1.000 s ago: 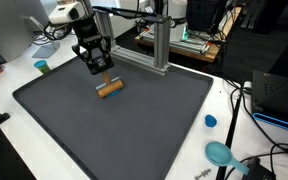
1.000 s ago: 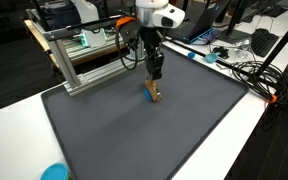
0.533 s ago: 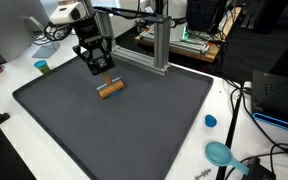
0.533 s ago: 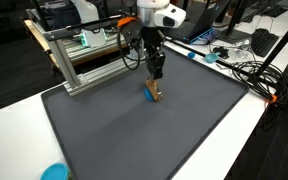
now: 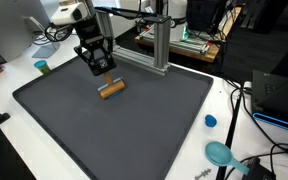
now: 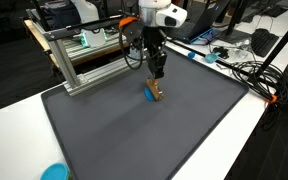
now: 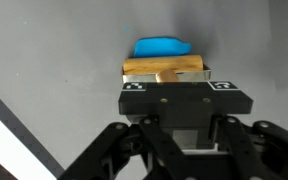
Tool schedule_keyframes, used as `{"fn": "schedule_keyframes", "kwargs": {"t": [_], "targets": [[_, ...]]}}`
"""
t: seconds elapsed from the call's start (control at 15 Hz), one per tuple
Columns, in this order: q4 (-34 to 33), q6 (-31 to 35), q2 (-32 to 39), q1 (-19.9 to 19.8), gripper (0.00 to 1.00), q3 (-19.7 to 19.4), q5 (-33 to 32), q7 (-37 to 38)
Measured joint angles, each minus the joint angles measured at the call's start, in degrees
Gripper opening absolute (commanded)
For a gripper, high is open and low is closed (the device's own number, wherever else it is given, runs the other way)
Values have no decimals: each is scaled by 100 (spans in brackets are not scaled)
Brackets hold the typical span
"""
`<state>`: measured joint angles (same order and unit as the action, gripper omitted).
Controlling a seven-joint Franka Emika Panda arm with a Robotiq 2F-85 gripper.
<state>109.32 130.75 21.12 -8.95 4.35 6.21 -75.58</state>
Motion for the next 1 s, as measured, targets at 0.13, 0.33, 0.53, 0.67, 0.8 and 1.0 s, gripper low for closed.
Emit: {"fn": "schedule_keyframes", "kwargs": {"t": [0.13,0.33,0.53,0.67,0.8,1.0], "targets": [[3,1,0,2,22,17,0,0],[7,6,0,12,22,43,0,0],[7,15,-7,55,22,59,1,61],[6,19,-20,122,22,99,15,215],[-6,-23,-83,276,22,76,-58,641],[-152,-284,-518,459,22,-71,-362,1674]]}}
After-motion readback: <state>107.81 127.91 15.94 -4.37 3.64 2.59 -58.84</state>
